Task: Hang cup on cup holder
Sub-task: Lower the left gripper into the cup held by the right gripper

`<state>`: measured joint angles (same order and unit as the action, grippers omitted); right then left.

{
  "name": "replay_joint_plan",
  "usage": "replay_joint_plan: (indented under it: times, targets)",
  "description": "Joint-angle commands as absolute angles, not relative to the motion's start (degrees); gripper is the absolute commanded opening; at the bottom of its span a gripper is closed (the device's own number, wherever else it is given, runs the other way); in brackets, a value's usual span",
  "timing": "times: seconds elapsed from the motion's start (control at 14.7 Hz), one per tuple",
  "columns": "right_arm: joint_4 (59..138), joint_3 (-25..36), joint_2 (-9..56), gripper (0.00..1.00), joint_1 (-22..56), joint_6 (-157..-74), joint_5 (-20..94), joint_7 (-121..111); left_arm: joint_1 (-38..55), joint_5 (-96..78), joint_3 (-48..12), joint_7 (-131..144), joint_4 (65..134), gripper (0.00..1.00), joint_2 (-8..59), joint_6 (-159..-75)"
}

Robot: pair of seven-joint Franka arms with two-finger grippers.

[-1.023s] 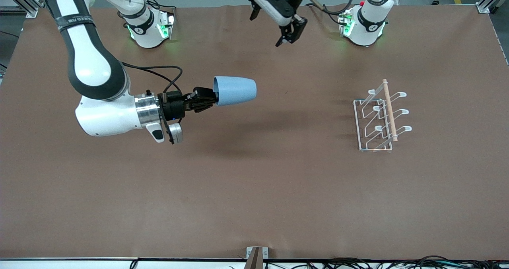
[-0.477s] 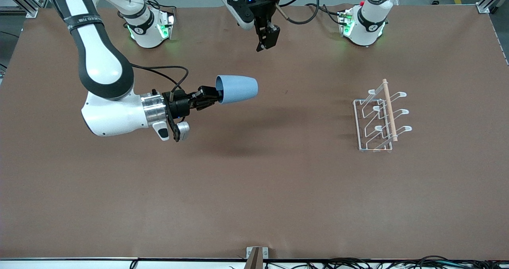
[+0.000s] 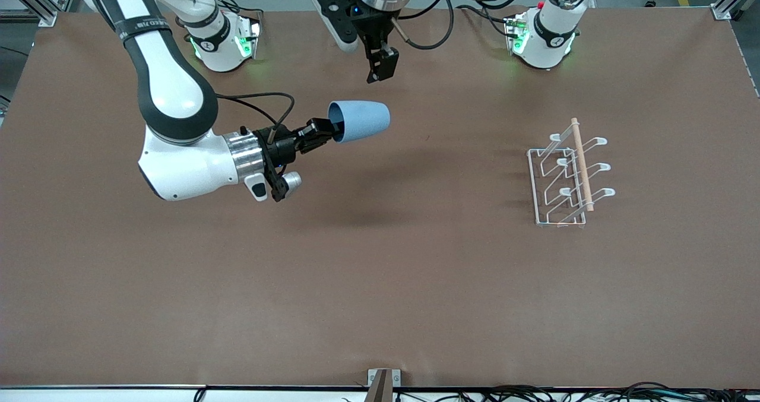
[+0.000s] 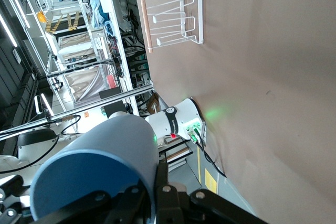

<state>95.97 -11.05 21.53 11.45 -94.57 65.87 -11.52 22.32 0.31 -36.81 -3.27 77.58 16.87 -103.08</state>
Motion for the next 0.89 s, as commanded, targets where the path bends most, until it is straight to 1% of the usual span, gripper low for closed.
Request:
replay_joint_plan:
  times: [0.0,0.34,0.55,0.82]
  targets:
    - [95.71,-10.9,21.45,0.02,11.78,-93.87,64.86,-10.11,22.68,1.58,-37.0,-3.96,77.78,1.0,17.67,-103.45]
    - [95.54,-10.9,21.45,0.03,11.78,-93.87,64.95,-10.11,22.24,4.04,-36.83,-6.33,78.75,1.0,16.53,-103.1]
    - [95.54,-10.81,21.45,0.04,11.95,-94.04,64.86,-10.11,21.97,8.33,-36.74,-5.45,78.57,1.0,16.08,-103.62]
    - [95.71,-10.81,21.45,0.04,11.95,-94.13,64.86,-10.11,21.88,9.76,-36.56,-5.36,78.92,1.0,16.96,-108.18]
